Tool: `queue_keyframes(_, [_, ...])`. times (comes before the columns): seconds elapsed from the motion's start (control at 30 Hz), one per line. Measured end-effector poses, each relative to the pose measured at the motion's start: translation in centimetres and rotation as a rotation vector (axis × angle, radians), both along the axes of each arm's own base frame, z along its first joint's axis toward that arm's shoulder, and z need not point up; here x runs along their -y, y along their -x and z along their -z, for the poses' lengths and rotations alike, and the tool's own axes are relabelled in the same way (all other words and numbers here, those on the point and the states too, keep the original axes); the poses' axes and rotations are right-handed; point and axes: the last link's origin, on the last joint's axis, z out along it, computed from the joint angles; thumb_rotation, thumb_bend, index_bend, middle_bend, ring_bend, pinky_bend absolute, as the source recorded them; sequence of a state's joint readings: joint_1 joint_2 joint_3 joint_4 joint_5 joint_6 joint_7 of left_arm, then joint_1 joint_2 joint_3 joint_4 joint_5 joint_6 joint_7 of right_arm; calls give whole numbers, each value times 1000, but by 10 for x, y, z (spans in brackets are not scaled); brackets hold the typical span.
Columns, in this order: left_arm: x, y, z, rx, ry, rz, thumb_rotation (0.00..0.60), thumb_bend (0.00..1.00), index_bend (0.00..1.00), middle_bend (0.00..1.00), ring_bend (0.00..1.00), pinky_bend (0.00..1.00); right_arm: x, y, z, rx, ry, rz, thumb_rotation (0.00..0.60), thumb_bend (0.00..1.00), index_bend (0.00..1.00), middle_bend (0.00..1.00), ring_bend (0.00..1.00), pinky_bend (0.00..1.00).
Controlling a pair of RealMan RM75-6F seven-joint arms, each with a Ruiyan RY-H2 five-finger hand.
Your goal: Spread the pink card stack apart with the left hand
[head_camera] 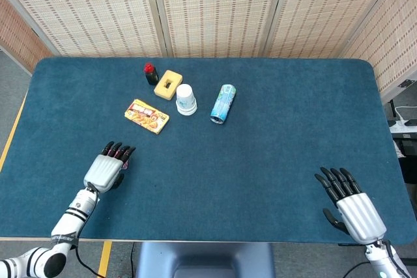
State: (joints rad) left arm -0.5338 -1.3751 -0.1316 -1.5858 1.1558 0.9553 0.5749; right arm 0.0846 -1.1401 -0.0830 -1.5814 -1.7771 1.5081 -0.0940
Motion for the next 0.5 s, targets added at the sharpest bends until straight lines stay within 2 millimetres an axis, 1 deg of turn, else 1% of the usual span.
queue_keyframes(0.27, [-13,4,5,-86,-27,-36,600,466,34,88,0,4,-2,0,-2,5,-14,1,600,302,0,0,0,0])
queue_keyframes(0.5, [-15,9,5,-129,-26,-94,600,464,34,88,0,4,-3,-1,-2,7,-15,-4,600,302,0,0,0,0])
